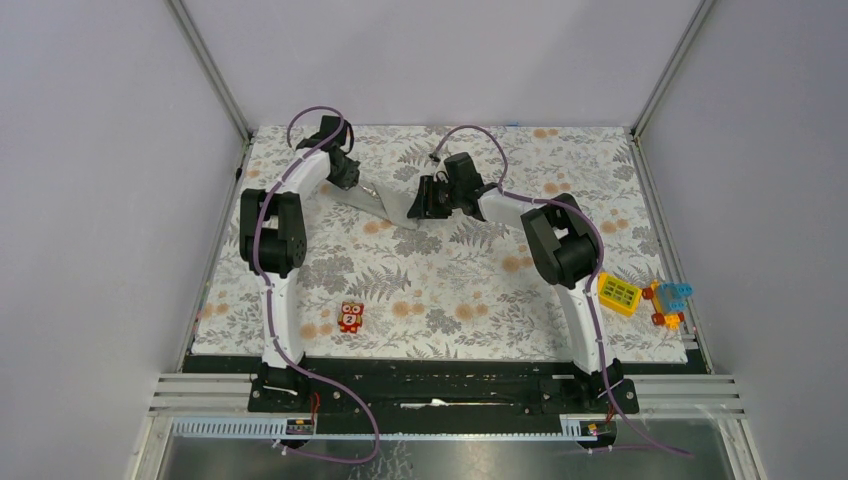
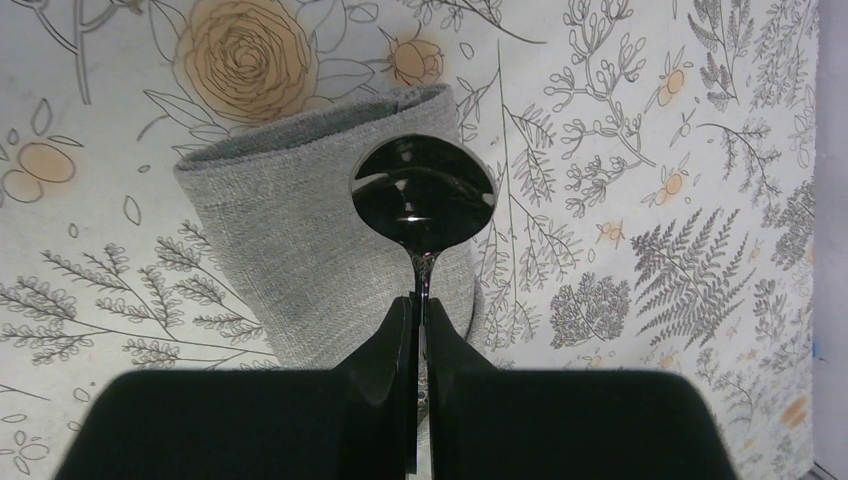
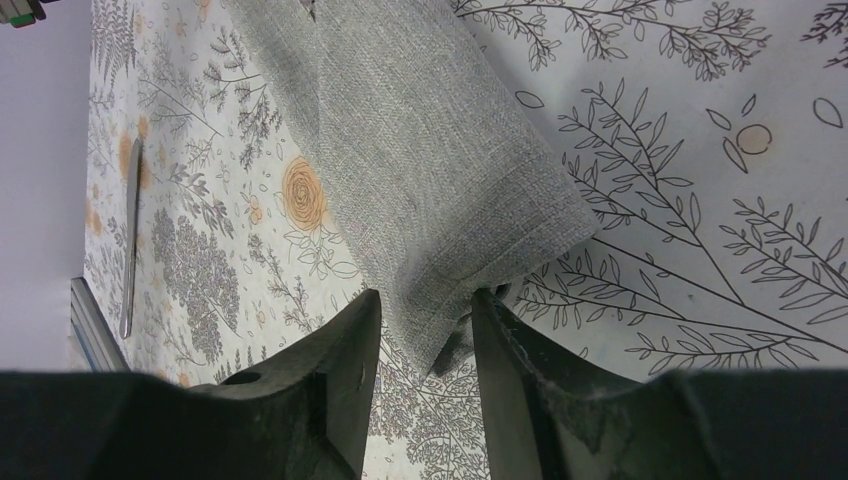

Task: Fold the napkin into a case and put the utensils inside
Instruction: Insert the spoon into the folded napkin.

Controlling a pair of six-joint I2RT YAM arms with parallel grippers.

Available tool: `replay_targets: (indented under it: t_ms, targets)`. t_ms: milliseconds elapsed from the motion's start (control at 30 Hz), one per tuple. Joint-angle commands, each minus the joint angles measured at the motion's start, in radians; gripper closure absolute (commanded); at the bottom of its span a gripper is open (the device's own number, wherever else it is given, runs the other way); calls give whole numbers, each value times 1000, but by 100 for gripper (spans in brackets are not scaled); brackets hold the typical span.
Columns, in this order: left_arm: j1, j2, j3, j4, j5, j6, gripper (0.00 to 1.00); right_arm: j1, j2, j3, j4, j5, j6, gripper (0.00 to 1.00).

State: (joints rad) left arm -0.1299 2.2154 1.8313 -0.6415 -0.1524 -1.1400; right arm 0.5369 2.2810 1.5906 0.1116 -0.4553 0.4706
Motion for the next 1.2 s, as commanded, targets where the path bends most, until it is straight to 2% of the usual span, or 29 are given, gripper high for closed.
replay_targets:
  t_ms: [0, 267, 533, 767, 1067, 1167]
  targets:
    - [-9, 5, -4, 38, 54, -56, 100, 11, 7, 53, -19, 20, -20, 55]
    - [-39, -6, -47, 55, 95, -122, 100, 12, 18, 66, -27, 25, -23, 56]
    - [-55, -11, -84, 78, 140, -175, 100, 17, 23, 78, -41, 26, -33, 63]
    - [-65, -22, -115, 87, 183, -216, 100, 19, 27, 88, -55, 30, -39, 65]
    - [-65, -23, -106, 128, 157, -160, 100, 22, 25, 89, -55, 28, -43, 65]
    - [-65, -22, -104, 133, 155, -149, 93, 24, 27, 91, -56, 25, -44, 66]
